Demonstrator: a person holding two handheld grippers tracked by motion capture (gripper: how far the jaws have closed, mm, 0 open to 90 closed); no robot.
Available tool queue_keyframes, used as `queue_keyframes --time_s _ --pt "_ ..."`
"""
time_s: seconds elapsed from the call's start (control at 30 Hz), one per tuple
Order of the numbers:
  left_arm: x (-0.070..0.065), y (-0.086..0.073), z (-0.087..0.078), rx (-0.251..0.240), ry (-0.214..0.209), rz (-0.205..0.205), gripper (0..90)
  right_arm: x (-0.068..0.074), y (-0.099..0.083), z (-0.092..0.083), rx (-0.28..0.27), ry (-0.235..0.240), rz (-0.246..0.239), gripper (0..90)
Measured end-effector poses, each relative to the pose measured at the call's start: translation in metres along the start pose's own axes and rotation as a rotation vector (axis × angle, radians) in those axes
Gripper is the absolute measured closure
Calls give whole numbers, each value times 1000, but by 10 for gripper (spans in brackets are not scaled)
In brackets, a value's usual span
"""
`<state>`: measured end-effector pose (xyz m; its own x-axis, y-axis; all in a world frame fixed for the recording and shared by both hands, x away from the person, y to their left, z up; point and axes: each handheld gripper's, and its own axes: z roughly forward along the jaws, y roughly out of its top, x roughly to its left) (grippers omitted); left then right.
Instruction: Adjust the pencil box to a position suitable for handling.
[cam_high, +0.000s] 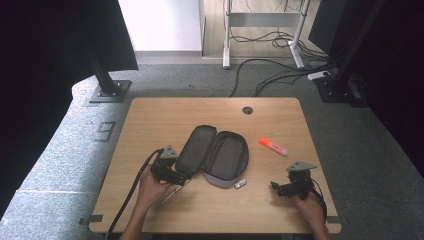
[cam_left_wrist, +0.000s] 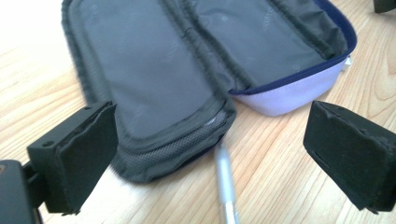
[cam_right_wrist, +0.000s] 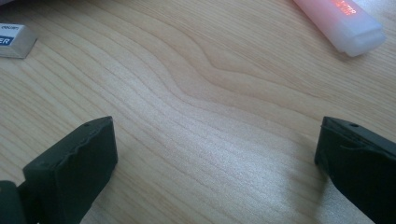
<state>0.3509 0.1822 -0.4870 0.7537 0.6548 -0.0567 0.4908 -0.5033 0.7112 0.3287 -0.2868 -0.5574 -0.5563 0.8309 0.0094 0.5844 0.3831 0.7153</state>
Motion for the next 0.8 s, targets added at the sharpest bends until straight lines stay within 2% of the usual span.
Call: queue_keyframes --time_s 0.2,0.3,0.53,0.73,0.8 --pt "9 -14 -9 -14 18 -30 27 0 0 0 0 0 0 0" --pt "13 -23 -11 -8 41 -43 23 0 0 0 0 0 0 0" --pt "25 -48 -14 -25 52 -99 18 0 0 0 0 0 0 0" --pt "33 -65 -13 -2 86 -115 17 0 0 0 0 0 0 0" --pt "36 -69 -13 12 112 -115 17 0 0 0 0 1 0 0"
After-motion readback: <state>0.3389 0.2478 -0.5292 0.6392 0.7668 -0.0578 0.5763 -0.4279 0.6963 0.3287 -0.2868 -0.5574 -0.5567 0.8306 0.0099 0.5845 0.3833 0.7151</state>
